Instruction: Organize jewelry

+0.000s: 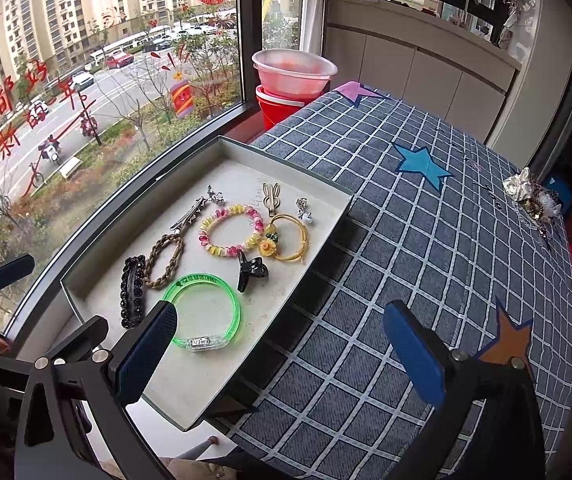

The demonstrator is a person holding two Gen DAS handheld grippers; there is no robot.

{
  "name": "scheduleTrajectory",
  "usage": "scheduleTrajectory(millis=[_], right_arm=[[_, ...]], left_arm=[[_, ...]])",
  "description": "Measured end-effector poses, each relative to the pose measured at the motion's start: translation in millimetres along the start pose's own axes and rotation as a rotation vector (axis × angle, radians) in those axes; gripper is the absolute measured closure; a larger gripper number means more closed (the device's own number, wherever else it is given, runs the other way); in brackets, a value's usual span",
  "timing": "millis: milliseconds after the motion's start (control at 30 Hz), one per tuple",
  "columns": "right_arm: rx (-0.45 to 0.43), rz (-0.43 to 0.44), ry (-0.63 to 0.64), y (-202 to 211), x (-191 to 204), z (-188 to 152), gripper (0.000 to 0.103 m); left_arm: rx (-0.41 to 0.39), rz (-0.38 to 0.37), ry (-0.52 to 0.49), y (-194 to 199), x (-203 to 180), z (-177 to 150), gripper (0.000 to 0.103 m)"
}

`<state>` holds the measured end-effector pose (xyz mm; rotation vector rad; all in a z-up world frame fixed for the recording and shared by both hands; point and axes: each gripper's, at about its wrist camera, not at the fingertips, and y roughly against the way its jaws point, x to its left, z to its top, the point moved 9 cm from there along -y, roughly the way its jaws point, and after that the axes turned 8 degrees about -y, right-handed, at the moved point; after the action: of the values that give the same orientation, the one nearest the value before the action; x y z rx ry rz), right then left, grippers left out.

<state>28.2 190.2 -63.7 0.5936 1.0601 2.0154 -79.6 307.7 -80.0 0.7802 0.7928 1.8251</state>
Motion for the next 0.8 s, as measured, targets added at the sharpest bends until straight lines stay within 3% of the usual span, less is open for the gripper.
scheduleTrajectory(millis=[800], right_arm=[[-0.004, 0.003, -0.007, 3.4, 0.5, -0.3, 0.000]], left_arm=[[0.000, 0.012, -0.015, 1.4, -3.6, 1.5, 0.000]])
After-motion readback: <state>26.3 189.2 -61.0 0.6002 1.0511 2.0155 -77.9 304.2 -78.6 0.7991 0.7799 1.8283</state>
